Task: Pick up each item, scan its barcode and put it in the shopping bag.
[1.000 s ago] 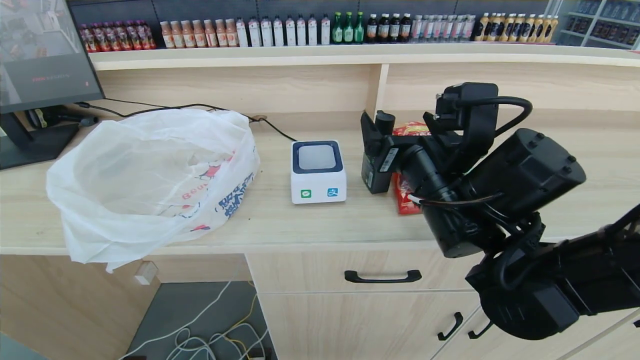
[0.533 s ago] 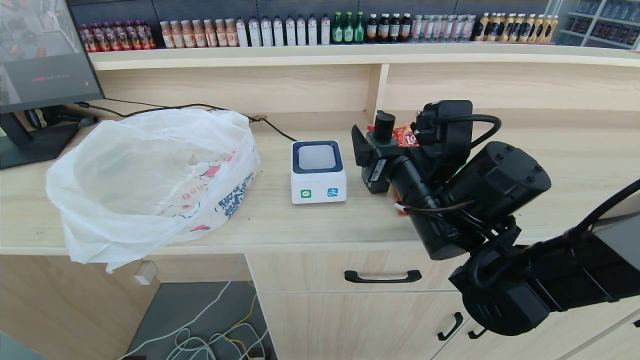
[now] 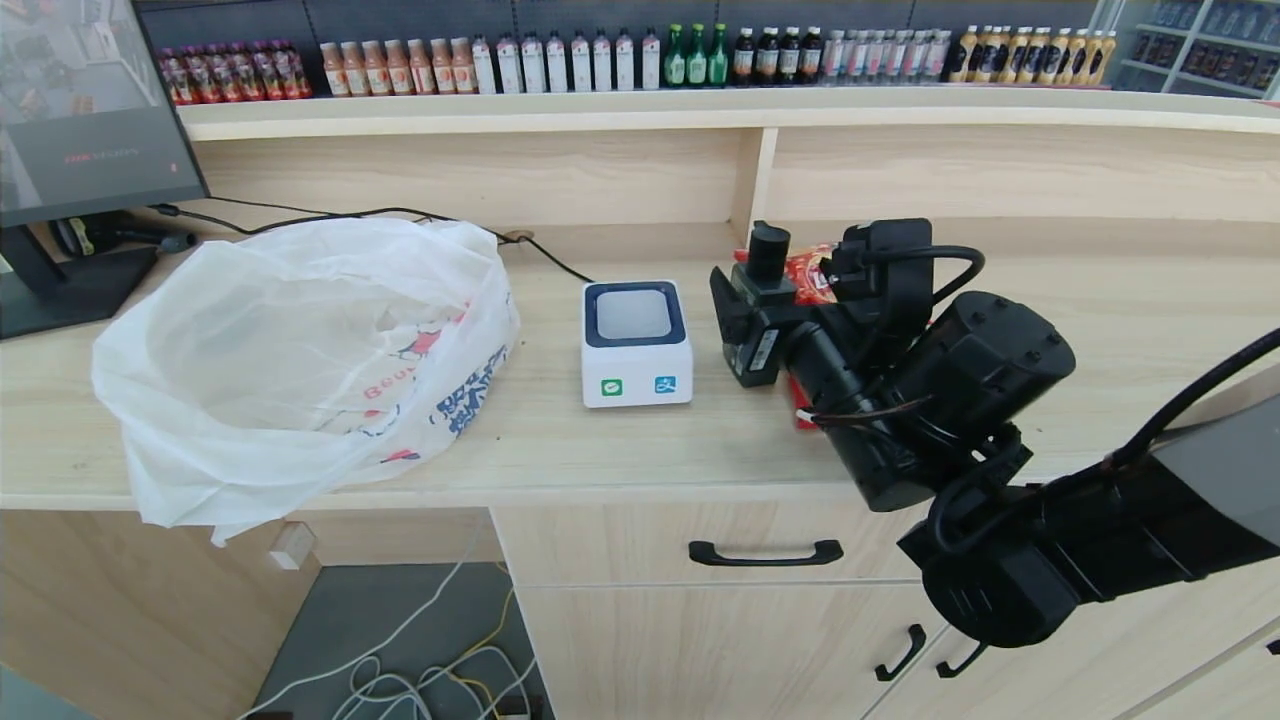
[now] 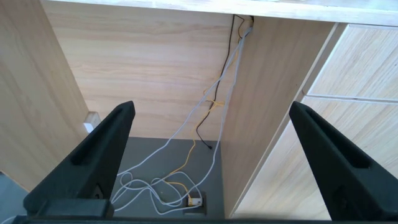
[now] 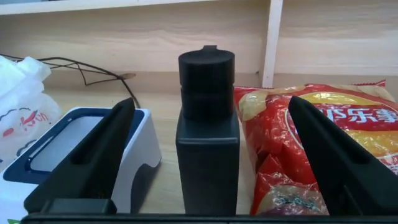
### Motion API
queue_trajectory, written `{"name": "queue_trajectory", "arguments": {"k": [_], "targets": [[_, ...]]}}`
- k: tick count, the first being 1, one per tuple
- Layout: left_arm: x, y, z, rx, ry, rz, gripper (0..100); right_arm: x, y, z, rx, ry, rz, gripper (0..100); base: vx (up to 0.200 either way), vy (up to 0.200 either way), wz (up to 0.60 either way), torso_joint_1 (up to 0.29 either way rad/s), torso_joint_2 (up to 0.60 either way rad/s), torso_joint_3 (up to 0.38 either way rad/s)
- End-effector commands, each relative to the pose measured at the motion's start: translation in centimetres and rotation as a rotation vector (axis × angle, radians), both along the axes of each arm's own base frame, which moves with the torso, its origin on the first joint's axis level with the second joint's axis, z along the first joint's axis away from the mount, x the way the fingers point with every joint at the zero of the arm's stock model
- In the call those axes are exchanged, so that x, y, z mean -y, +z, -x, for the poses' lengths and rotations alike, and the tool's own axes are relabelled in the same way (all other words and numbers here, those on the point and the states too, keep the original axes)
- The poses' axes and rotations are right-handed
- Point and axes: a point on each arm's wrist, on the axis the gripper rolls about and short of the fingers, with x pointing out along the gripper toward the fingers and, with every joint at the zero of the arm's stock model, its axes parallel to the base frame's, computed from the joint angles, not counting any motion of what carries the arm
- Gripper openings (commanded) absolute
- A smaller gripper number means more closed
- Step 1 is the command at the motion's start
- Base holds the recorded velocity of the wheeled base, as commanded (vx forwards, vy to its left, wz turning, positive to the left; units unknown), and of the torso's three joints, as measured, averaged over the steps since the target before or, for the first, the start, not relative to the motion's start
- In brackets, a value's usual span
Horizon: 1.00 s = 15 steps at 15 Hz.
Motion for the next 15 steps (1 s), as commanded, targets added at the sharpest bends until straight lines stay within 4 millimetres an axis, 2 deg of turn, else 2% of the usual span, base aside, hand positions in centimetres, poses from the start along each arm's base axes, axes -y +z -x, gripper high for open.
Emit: {"name": "queue_trajectory", "arguments": {"k": [1, 7, 15], "targets": [[0.0, 0.0, 0.0, 0.0, 0.0, 0.0, 100, 0.1, -0.2, -0.2, -0.014, -0.001, 0.003, 100, 0.0, 0.0, 0.0, 0.0, 0.0, 0.0], [0.0, 0.0, 0.0, 0.0, -0.001, 0.0, 100, -0.2, -0.2, -0.7, -0.057, 0.061, 0.014, 100, 0.0, 0.0, 0.0, 0.0, 0.0, 0.0], [0.0, 0.0, 0.0, 0.0, 0.0, 0.0, 100, -0.6, 0.4, -1.5, -0.082, 0.057, 0.032, 100, 0.0, 0.0, 0.0, 0.0, 0.0, 0.0]]}}
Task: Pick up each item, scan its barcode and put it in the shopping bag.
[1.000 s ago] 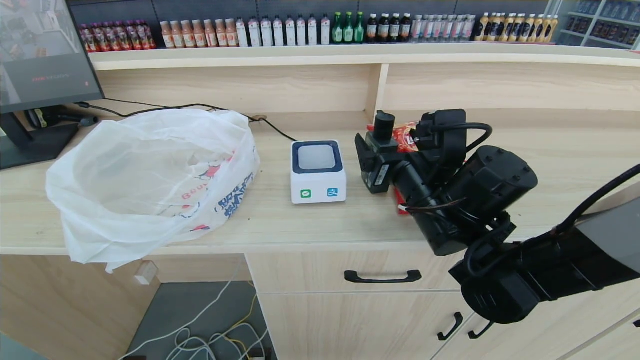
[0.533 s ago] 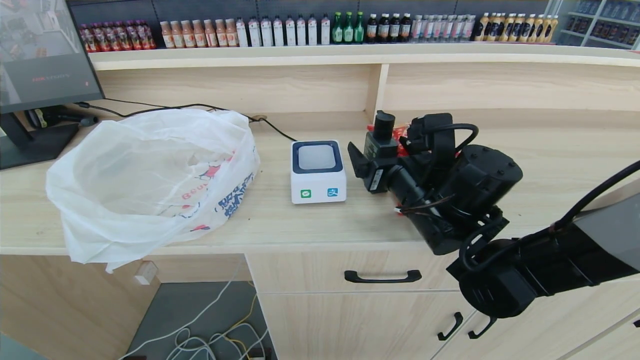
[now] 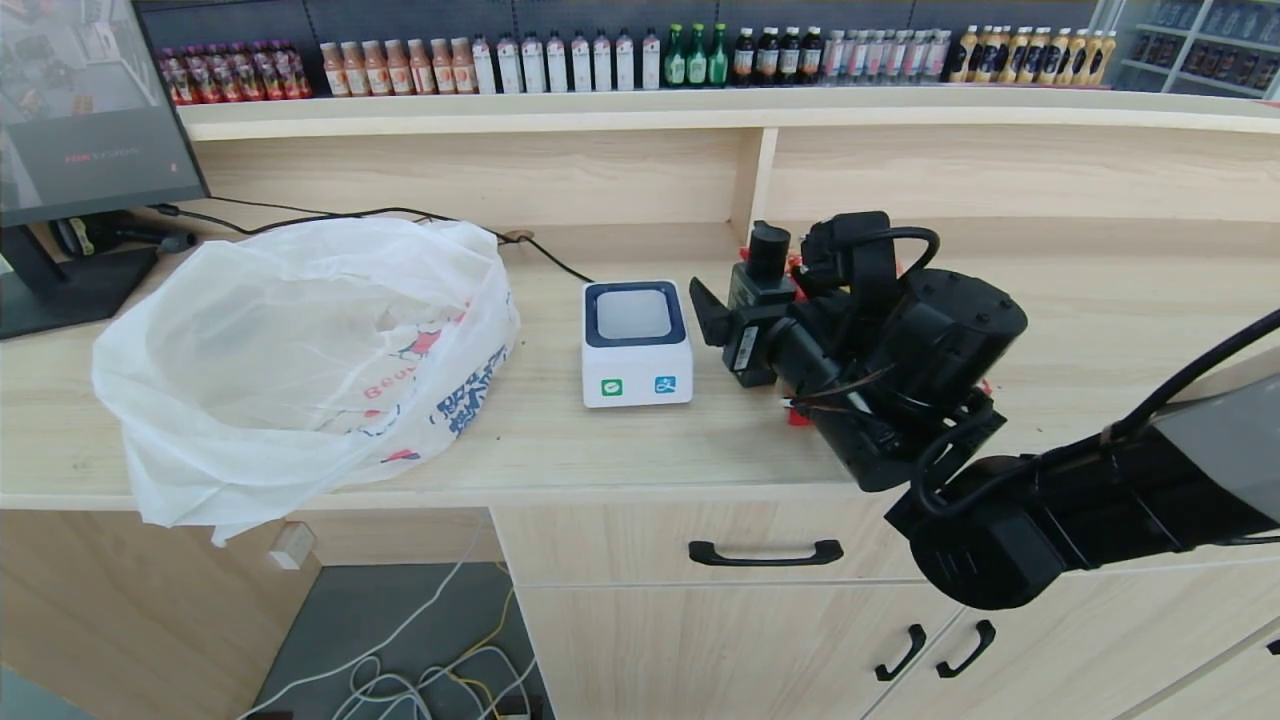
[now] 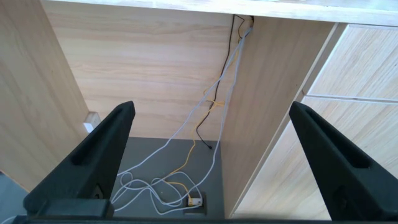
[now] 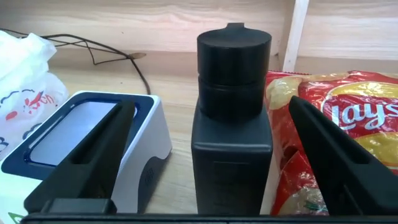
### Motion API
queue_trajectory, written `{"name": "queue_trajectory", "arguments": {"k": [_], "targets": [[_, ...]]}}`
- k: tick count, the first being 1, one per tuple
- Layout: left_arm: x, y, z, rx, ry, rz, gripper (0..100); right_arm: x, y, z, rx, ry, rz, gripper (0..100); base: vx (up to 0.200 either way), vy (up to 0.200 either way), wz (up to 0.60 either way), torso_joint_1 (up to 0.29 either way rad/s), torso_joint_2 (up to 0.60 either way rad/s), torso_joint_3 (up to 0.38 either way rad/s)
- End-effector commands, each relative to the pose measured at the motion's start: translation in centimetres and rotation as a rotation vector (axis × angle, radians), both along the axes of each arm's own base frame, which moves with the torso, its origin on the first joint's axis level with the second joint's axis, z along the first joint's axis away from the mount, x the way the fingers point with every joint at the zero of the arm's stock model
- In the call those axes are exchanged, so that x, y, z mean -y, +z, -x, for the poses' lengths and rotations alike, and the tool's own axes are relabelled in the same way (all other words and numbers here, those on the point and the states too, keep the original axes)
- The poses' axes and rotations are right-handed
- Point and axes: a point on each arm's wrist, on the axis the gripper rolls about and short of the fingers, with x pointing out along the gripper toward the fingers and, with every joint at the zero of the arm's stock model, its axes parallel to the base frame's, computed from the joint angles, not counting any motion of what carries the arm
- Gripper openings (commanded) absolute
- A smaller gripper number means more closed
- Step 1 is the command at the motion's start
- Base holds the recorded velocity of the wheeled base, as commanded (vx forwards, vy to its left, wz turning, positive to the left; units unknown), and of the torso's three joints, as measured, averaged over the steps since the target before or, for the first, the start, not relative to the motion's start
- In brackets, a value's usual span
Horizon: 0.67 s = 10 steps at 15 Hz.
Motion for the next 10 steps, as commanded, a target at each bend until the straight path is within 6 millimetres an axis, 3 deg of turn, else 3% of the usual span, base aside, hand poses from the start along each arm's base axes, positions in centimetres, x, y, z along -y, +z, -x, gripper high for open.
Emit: {"name": "queue_trajectory", "arguments": {"k": [1, 10], "targets": [[0.0, 0.0, 0.0, 0.0, 0.0, 0.0, 100, -0.1, -0.1, 0.0, -0.002, 0.002, 0.0, 100, 0.0, 0.0, 0.0, 0.0, 0.0, 0.0], [0.0, 0.0, 0.0, 0.0, 0.002, 0.0, 100, -0.7, -2.5, -1.0, -0.061, 0.007, 0.005, 100, 0.0, 0.0, 0.0, 0.0, 0.0, 0.0]]}}
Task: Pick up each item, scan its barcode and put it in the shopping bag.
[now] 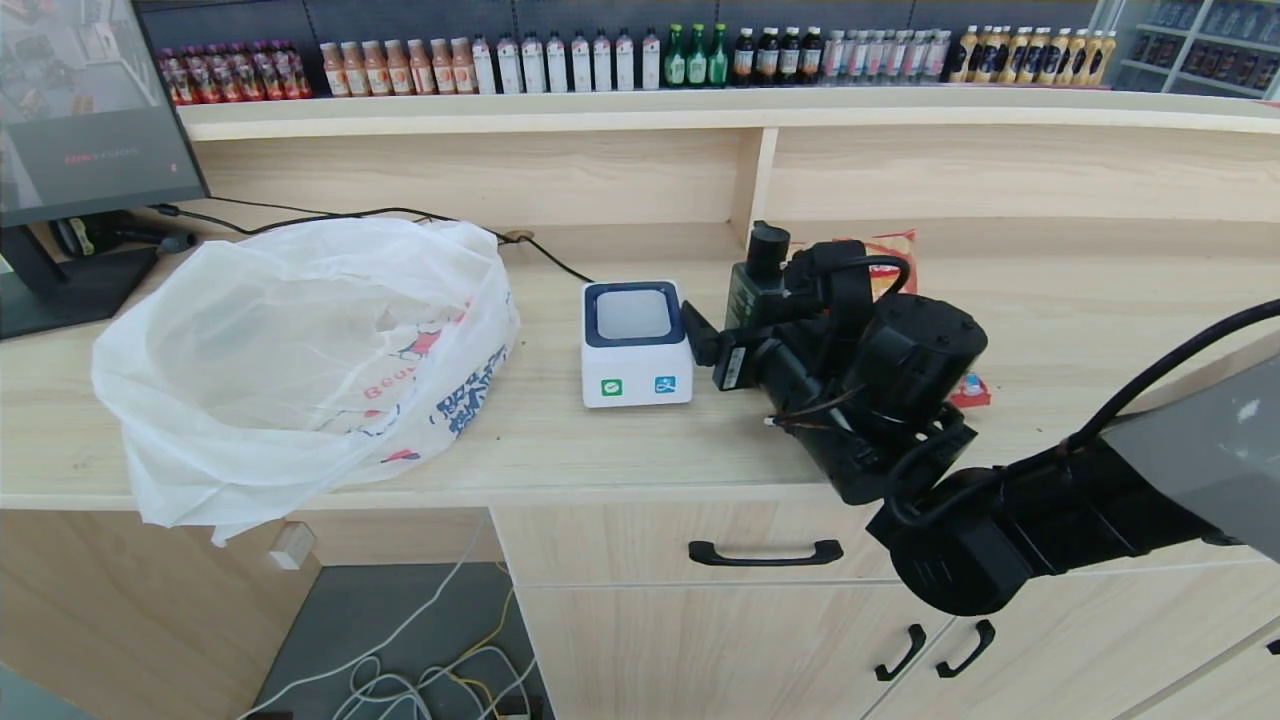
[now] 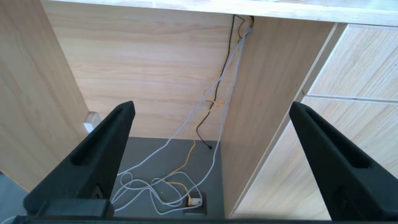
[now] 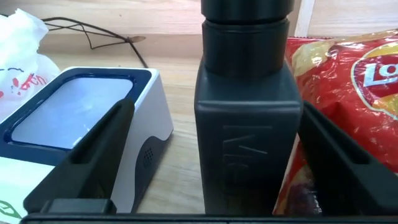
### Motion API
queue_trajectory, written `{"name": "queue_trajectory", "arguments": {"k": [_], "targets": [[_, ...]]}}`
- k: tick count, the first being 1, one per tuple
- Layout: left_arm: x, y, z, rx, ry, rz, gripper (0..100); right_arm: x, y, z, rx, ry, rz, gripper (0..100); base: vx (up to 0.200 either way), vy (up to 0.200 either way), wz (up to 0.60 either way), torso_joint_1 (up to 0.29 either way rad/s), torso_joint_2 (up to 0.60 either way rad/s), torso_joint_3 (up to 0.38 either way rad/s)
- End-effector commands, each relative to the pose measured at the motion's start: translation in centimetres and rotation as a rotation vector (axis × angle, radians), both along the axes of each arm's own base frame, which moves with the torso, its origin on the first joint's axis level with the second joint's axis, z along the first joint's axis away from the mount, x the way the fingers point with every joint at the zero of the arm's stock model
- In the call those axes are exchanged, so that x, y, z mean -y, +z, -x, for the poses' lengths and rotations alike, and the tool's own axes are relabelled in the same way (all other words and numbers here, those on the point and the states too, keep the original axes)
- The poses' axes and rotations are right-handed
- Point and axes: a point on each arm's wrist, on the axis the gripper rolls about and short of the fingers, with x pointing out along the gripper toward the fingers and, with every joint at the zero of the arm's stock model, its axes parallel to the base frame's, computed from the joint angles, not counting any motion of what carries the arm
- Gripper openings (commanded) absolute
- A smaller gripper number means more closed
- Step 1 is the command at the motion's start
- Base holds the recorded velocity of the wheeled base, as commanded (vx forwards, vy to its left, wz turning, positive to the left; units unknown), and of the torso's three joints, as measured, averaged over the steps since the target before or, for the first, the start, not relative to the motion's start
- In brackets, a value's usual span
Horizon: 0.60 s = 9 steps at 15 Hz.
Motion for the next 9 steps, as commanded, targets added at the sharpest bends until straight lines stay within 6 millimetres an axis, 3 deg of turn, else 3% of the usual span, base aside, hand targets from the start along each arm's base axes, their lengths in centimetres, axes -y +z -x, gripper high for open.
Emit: {"name": "queue_trajectory", "arguments": {"k": [1, 9], "targets": [[0.0, 0.0, 0.0, 0.0, 0.0, 0.0, 100, -0.25, -0.7, -0.27, -0.016, 0.002, 0.003, 100, 0.0, 0.0, 0.0, 0.0, 0.0, 0.0], [0.0, 0.0, 0.0, 0.0, 0.001, 0.0, 100, 0.07, -0.93, -0.58, -0.029, -0.007, -0.019, 100, 0.0, 0.0, 0.0, 0.0, 0.0, 0.0]]}}
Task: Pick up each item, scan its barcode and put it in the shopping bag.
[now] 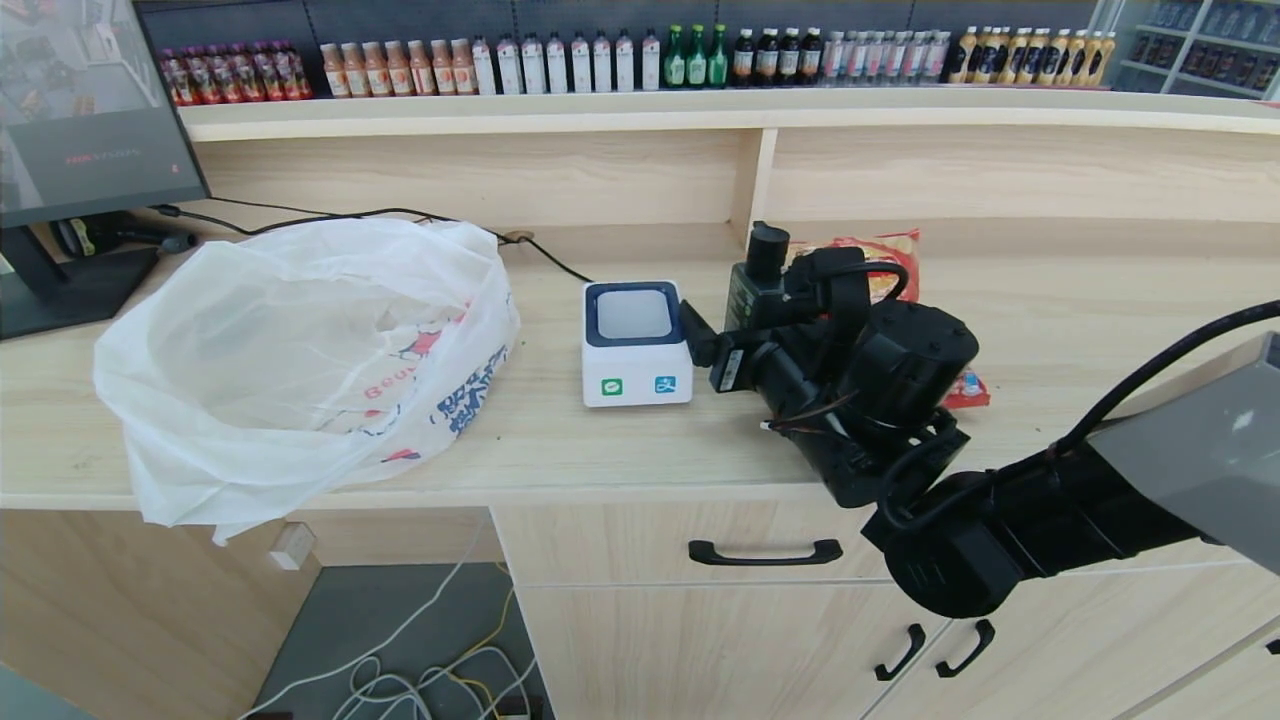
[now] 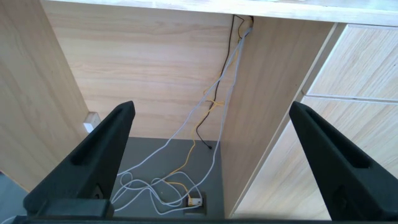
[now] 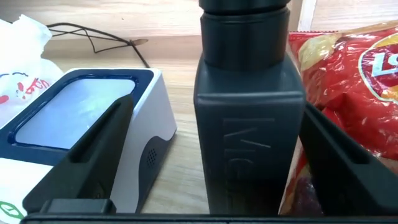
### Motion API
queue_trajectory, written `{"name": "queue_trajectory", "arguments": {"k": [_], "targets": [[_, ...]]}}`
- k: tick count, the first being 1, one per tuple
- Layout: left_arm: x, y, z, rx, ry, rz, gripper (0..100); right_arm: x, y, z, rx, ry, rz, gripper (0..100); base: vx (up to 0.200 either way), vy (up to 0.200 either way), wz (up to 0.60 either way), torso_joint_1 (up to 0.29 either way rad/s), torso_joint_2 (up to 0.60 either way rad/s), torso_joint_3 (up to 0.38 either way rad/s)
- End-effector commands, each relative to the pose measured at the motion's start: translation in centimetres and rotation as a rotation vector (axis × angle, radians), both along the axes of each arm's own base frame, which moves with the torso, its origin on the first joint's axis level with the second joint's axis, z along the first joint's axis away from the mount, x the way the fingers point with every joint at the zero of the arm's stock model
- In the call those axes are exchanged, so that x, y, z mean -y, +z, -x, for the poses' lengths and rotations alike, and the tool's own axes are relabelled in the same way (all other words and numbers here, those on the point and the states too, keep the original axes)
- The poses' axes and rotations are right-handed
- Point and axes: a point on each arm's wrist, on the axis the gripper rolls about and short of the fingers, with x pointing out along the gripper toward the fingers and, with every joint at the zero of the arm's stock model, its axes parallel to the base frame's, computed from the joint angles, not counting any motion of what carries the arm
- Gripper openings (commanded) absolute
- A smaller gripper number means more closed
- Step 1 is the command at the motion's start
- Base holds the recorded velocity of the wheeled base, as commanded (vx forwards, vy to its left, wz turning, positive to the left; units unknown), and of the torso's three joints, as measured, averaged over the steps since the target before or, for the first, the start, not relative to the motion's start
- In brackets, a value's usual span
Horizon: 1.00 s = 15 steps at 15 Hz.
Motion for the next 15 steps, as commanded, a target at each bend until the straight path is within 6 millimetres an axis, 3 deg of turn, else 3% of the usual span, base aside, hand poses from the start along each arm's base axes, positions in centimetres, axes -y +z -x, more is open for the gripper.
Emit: {"name": "queue_trajectory", "arguments": {"k": [1, 13, 14, 15], "targets": [[0.0, 0.0, 0.0, 0.0, 0.0, 0.0, 100, 0.0, -0.1, -0.2, -0.006, -0.005, -0.008, 100, 0.0, 0.0, 0.0, 0.0, 0.0, 0.0], [0.0, 0.0, 0.0, 0.0, 0.0, 0.0, 100, 1.1, 0.5, -0.8, 0.002, -0.036, -0.039, 100, 0.0, 0.0, 0.0, 0.0, 0.0, 0.0], [0.0, 0.0, 0.0, 0.0, 0.0, 0.0, 100, 1.1, 0.5, -0.8, 0.002, -0.037, -0.039, 0, 0.0, 0.0, 0.0, 0.0, 0.0, 0.0], [0.0, 0.0, 0.0, 0.0, -0.002, 0.0, 100, 1.1, 0.5, -0.8, 0.002, -0.037, -0.039, 0, 0.0, 0.0, 0.0, 0.0, 0.0, 0.0]]}}
